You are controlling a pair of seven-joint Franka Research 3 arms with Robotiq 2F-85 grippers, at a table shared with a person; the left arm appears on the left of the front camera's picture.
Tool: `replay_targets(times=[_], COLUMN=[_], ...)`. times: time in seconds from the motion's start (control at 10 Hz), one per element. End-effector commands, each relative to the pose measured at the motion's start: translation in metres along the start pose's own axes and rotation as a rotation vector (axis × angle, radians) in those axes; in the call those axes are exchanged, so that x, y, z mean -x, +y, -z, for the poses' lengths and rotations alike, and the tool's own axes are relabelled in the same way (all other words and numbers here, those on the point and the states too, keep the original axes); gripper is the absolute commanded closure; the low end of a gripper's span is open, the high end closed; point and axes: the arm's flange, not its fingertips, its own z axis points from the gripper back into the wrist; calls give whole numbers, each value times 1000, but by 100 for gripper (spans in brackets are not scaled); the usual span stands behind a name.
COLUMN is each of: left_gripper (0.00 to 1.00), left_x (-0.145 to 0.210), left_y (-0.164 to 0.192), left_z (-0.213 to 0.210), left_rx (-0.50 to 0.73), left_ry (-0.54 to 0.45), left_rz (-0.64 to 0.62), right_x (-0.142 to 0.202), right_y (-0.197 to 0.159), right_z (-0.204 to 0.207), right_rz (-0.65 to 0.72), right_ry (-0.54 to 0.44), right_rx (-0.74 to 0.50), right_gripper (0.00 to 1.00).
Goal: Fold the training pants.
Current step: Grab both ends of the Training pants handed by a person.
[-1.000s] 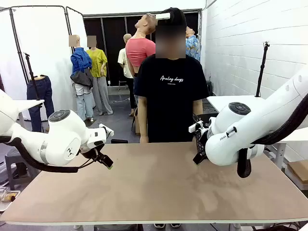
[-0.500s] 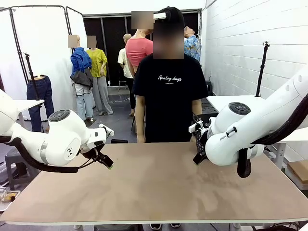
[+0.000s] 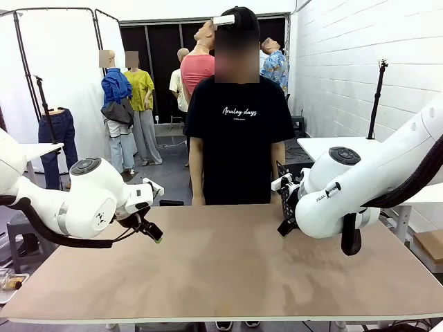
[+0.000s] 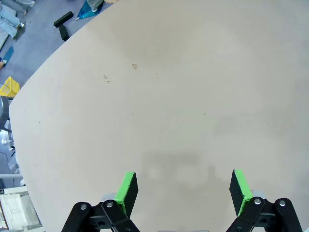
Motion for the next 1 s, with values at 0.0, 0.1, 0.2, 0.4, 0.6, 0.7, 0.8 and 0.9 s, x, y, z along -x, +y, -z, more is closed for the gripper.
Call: replay_targets(times=[0.0,0.1,0.2,0.4,0.6,0.7,0.8,0.9], left_gripper=[0,0,0,0,0,0,0,0], left_x=[0,0,0,0,-1,-2,-3,-5], left_y=[1,1,1,1,-2,-5,-8,-10], left_z=[0,0,0,0,-10,-23,-40,-56], left_rx=[0,0,0,0,1,7,10,19], left_ry=[0,0,0,0,-2,-1,1,-6], left_rz=[-2,-2,-2,-2,-9,-11,-4,0], right_x=[0,0,0,0,-1,-3,-4,-6], right_y=[0,0,0,0,-3,-4,-5,-6], right_z=[0,0,0,0,-12,-25,-40,-55], right_rz=[1,1,1,1,-7,-4,-2,-3], right_ry=[0,0,0,0,20,23,14,9], right_rx=[0,0,0,0,-21,-40,-44,-54], right_gripper=[0,0,0,0,0,0,0,0])
